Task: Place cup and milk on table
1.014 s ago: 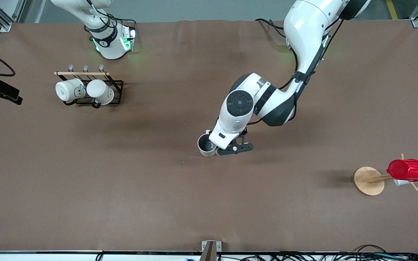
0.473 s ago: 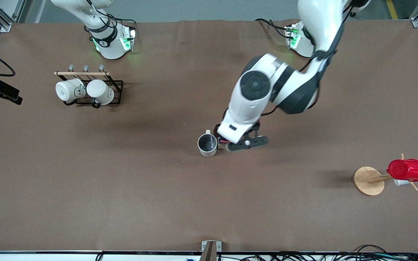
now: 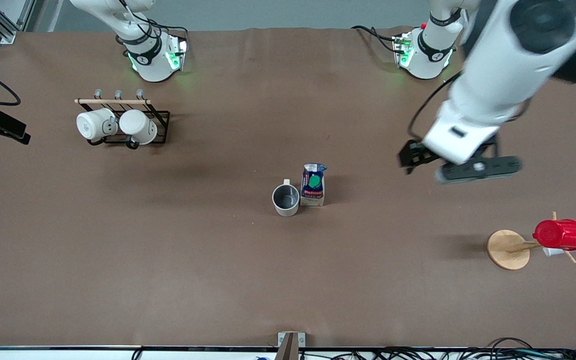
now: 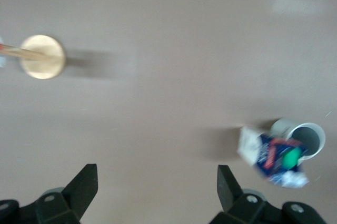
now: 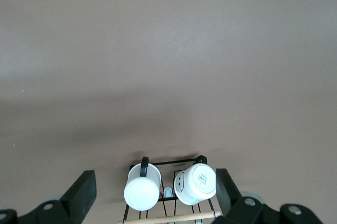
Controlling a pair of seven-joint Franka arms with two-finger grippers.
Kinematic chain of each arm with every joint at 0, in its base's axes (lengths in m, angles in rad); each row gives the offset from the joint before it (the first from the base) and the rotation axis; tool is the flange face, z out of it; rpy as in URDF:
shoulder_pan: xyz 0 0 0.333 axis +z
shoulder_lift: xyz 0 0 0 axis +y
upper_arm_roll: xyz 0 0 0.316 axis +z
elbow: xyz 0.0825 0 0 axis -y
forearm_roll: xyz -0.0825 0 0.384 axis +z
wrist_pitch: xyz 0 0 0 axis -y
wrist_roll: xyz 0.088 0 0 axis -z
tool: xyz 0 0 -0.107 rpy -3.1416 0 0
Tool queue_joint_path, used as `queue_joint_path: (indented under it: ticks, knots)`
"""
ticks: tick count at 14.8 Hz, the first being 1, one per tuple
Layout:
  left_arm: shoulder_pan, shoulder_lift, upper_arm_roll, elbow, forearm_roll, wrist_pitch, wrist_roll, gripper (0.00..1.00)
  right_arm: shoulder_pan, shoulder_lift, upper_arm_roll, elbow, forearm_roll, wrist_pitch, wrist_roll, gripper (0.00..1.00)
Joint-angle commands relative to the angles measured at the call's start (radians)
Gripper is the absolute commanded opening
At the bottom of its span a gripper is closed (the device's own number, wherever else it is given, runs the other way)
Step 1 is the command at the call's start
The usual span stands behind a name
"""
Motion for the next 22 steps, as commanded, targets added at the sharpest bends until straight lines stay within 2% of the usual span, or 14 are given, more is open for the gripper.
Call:
queue_joint_path:
  ticks: [1, 5, 8, 10, 12, 17, 22]
  knots:
    - [0.093, -0.096, -0.014, -0.083, 0.008, -0.03, 0.19, 1.0, 0.001, -0.017, -0.008, -0.016, 0.021, 0.0, -0.01, 1.0]
    - [0.152, -0.245, -0.014, -0.239, -0.033, -0.03, 0.235, 1.0, 0.003, -0.017, -0.008, -0.015, 0.021, 0.0, -0.01, 1.0]
    - [0.194, -0.359, -0.002, -0.388, -0.089, 0.011, 0.338, 1.0, 0.003, -0.017, -0.008, -0.016, 0.023, 0.002, -0.01, 1.0]
    - [0.188, -0.423, 0.032, -0.44, -0.089, 0.008, 0.372, 1.0, 0.0, -0.017, -0.013, -0.016, 0.069, 0.01, -0.009, 1.0]
    - [0.189, -0.434, 0.043, -0.436, -0.089, -0.027, 0.393, 1.0, -0.006, -0.017, -0.037, -0.015, 0.104, 0.007, -0.012, 1.0]
    - [0.218, -0.394, 0.046, -0.356, -0.103, -0.053, 0.378, 1.0, -0.005, -0.017, -0.036, -0.01, 0.094, -0.001, -0.013, 1.0]
    - [0.256, -0.348, 0.003, -0.298, -0.104, -0.055, 0.318, 1.0, -0.002, -0.017, -0.036, -0.01, 0.094, -0.003, -0.012, 1.0]
